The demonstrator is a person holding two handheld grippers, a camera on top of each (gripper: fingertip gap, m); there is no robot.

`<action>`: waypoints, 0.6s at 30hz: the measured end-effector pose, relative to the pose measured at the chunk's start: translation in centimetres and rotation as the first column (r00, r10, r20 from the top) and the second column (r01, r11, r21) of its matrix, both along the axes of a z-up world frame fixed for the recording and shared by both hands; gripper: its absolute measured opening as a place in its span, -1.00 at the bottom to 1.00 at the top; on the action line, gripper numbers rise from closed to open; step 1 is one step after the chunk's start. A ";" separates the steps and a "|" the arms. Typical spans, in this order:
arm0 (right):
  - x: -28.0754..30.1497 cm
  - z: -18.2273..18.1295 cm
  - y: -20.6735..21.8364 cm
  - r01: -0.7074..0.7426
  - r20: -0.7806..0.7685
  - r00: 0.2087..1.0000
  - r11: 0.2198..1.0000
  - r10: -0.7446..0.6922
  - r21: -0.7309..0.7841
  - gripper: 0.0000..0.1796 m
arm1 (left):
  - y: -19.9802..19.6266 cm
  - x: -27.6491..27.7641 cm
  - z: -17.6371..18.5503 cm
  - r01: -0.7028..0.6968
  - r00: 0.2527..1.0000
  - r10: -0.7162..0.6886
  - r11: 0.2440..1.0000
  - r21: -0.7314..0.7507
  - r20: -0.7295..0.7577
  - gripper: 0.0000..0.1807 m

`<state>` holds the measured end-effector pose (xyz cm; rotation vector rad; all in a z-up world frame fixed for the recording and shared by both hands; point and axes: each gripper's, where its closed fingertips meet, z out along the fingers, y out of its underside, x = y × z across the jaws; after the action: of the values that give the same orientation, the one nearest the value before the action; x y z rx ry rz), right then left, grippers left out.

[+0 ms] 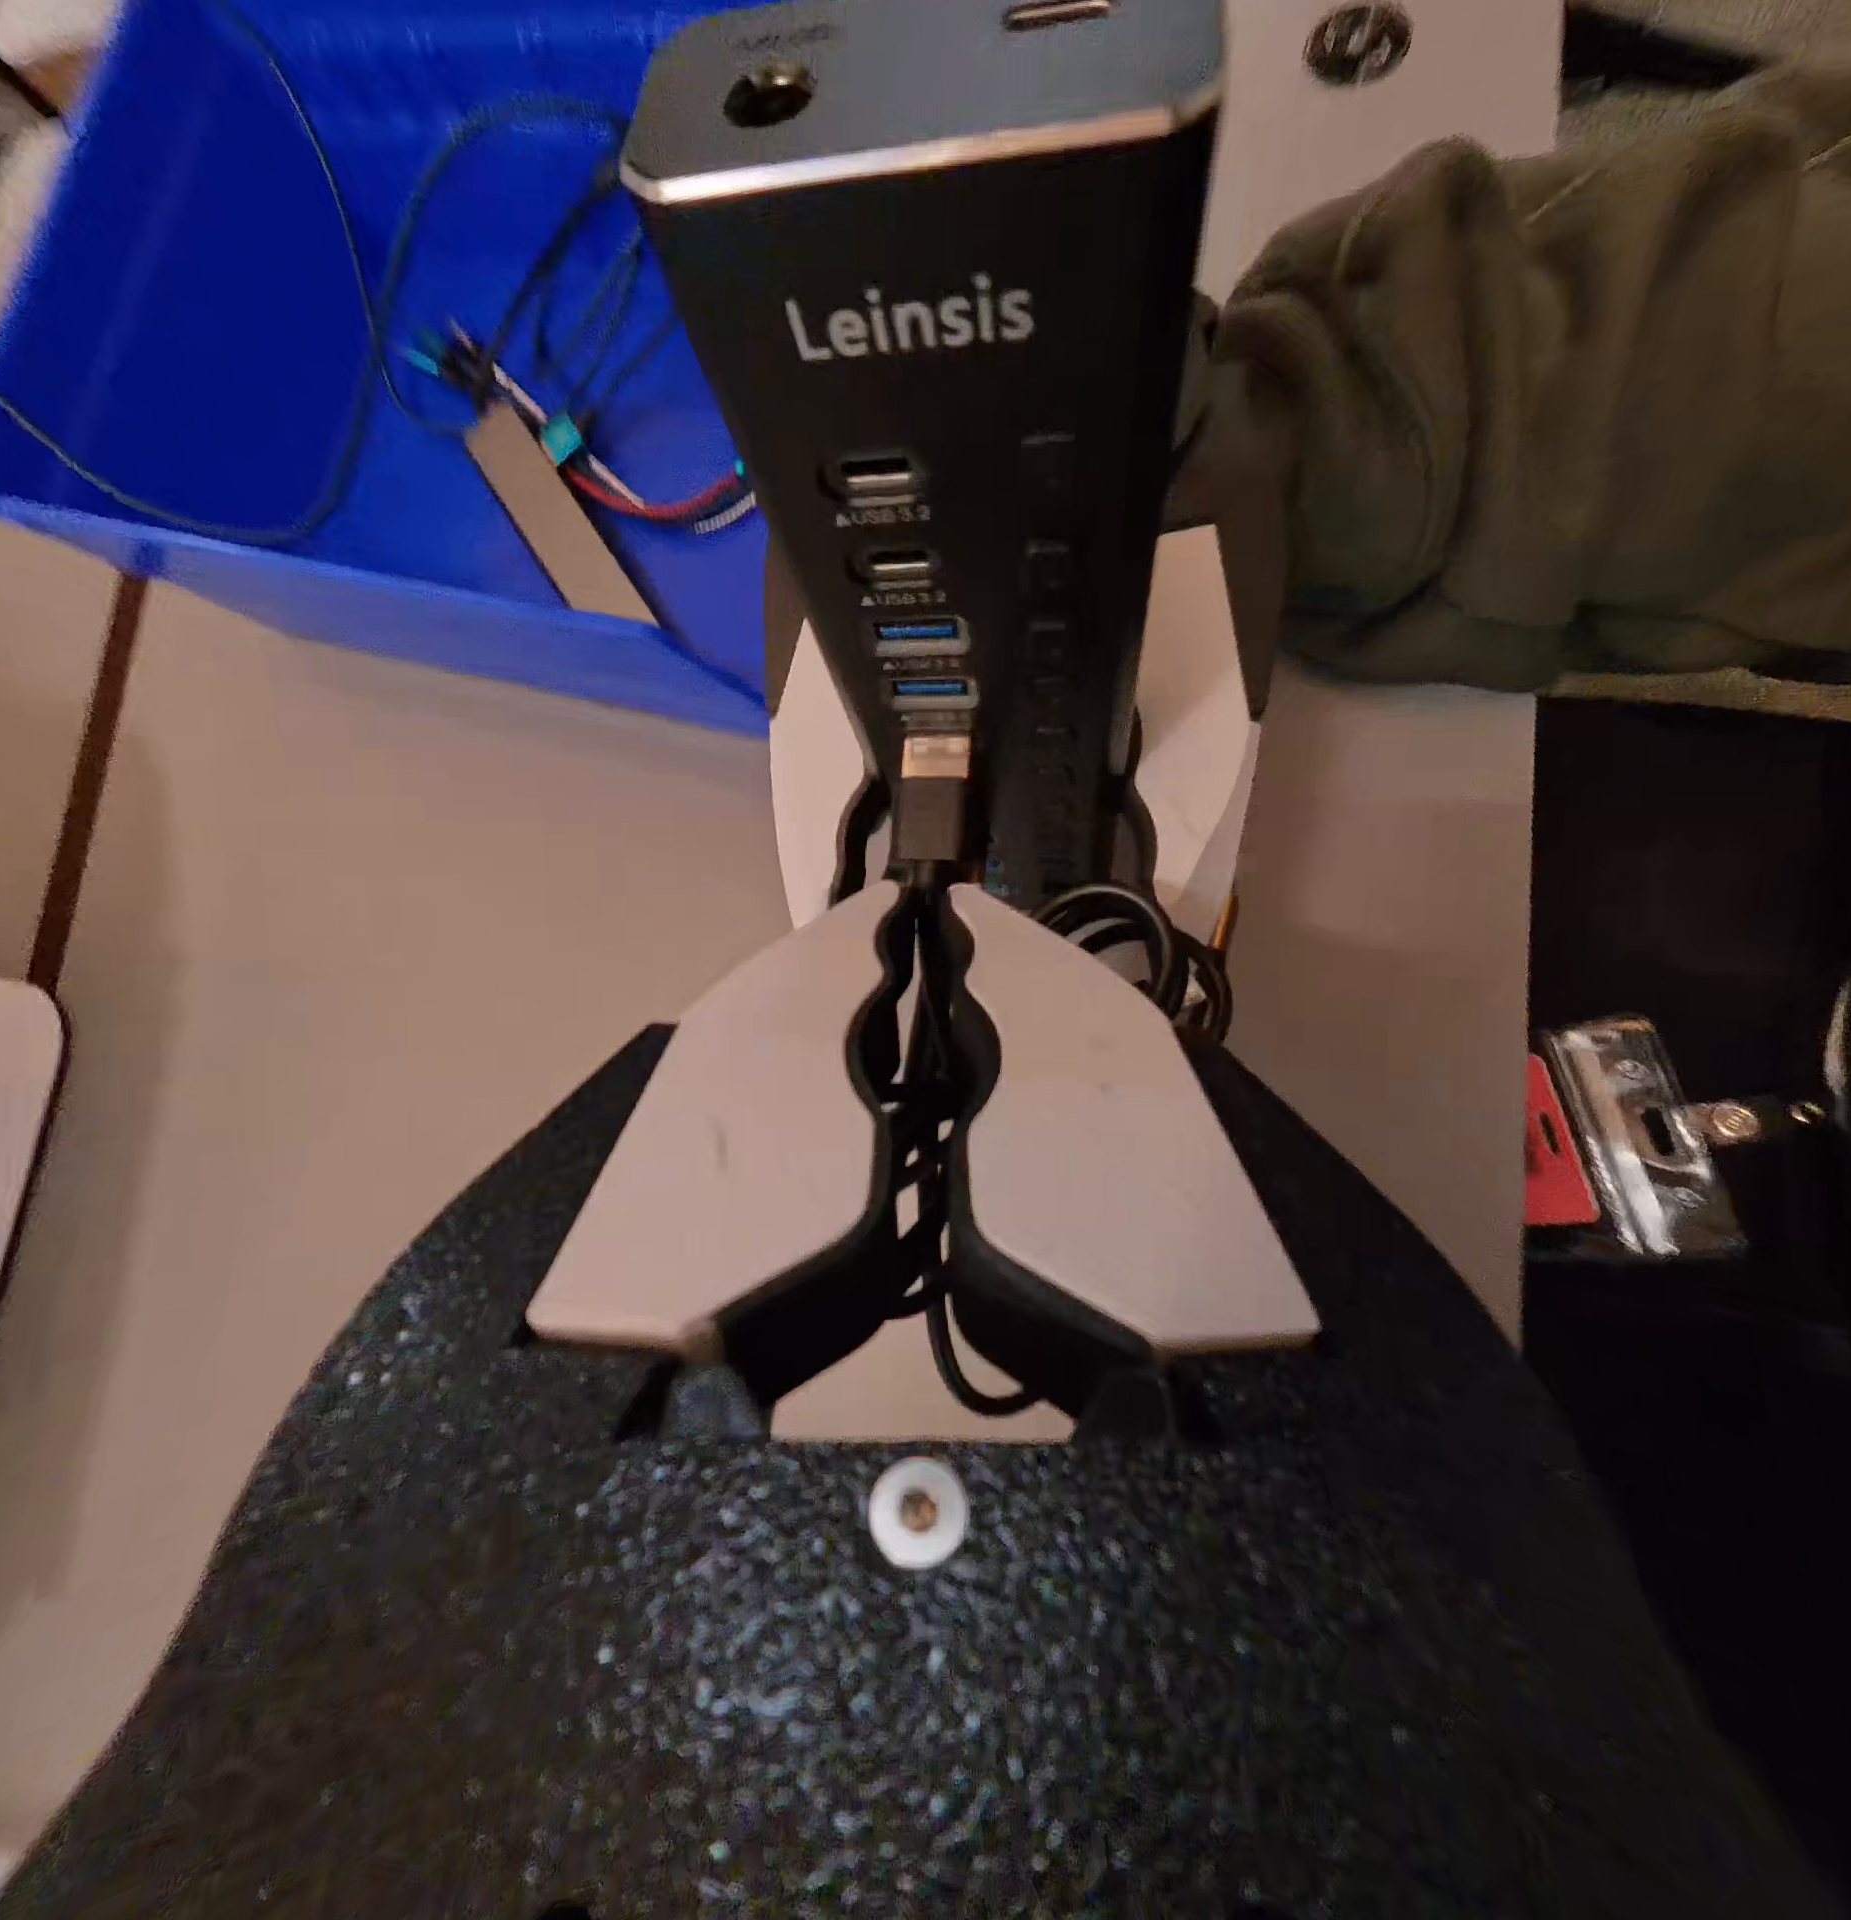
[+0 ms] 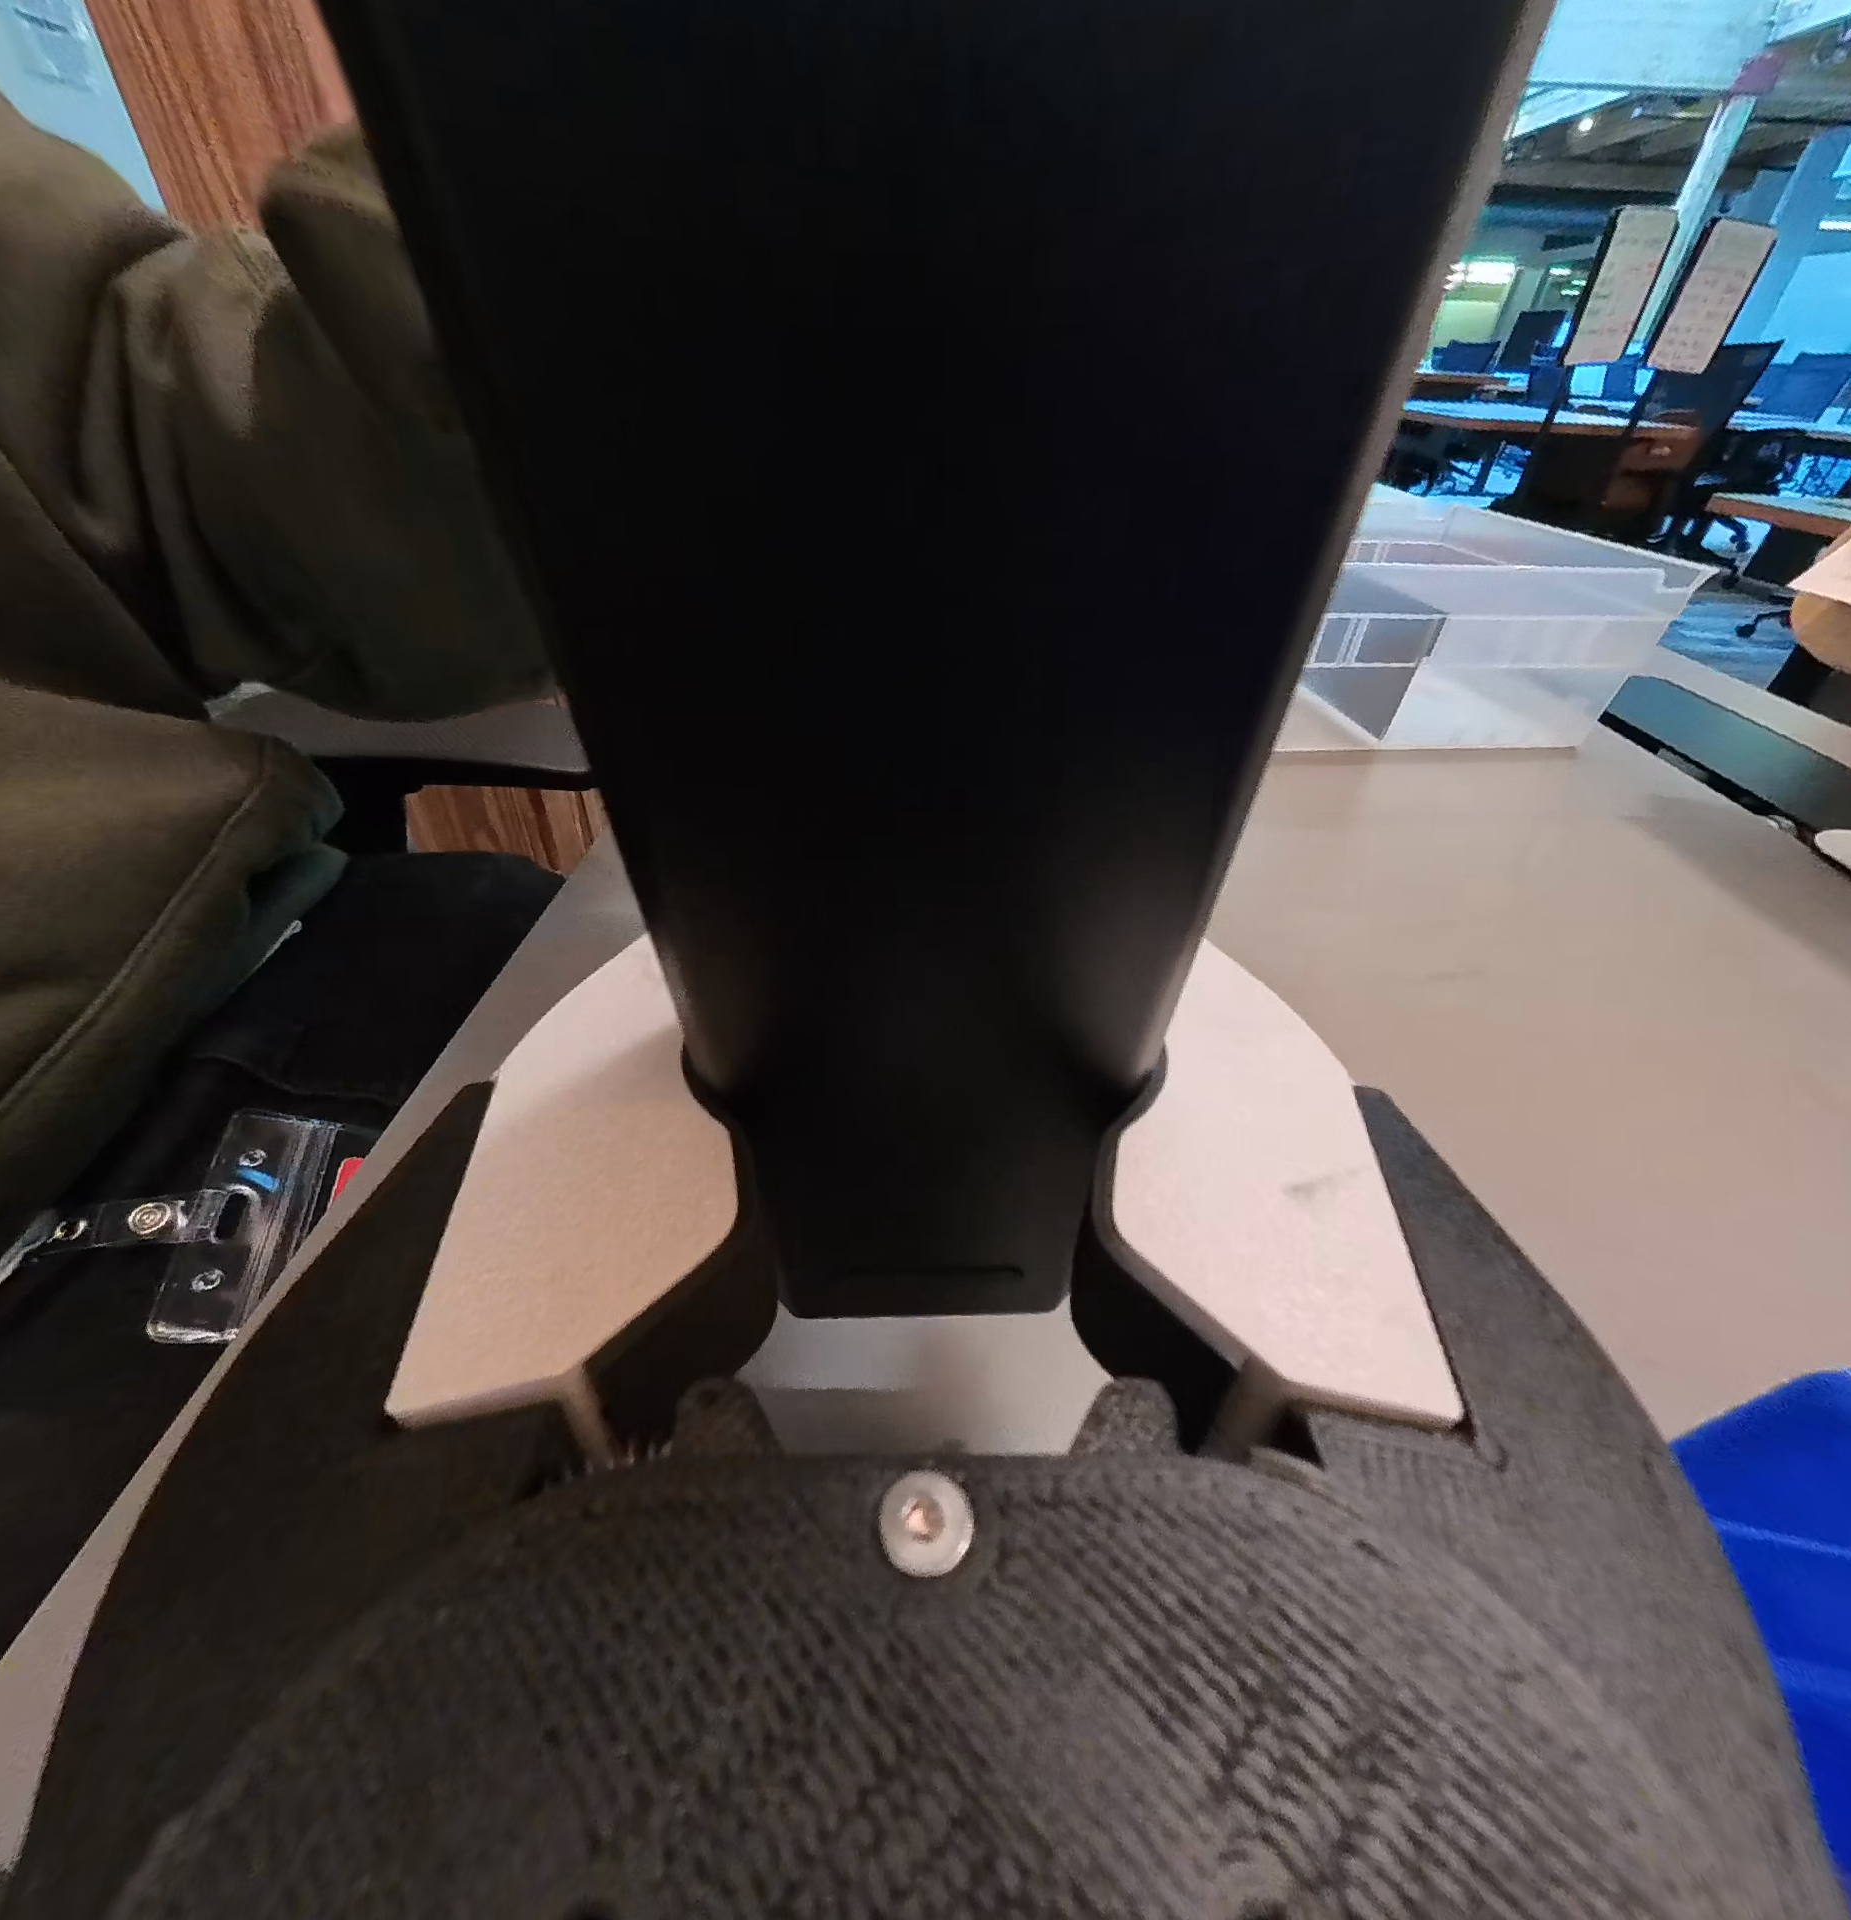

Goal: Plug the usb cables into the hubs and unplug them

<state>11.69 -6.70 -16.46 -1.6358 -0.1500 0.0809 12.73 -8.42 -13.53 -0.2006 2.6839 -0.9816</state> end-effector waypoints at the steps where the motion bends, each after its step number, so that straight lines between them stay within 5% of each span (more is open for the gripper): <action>1: 0.0 0.0 0.0 0.001 -0.003 1.000 1.000 -0.001 -0.003 -0.19 | 0.0 0.0 -0.1 0.016 1.000 -0.015 0.999 -0.039 0.022 -0.97; 6: -0.2 -0.3 0.1 -0.012 0.010 1.000 1.000 0.013 -0.020 -0.20 | 0.0 -0.3 -0.3 0.008 0.999 -0.016 0.976 -0.218 -0.033 -0.97; 18: -0.5 -0.5 0.2 -0.026 0.015 1.000 0.999 0.027 -0.034 -0.19 | 0.2 -0.8 0.1 0.043 0.997 -0.059 0.960 -0.278 -0.049 -0.88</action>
<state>11.21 -6.49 -16.92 -1.6692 -0.1832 0.0916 11.91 -8.27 -13.39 -0.2190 2.6029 -1.3871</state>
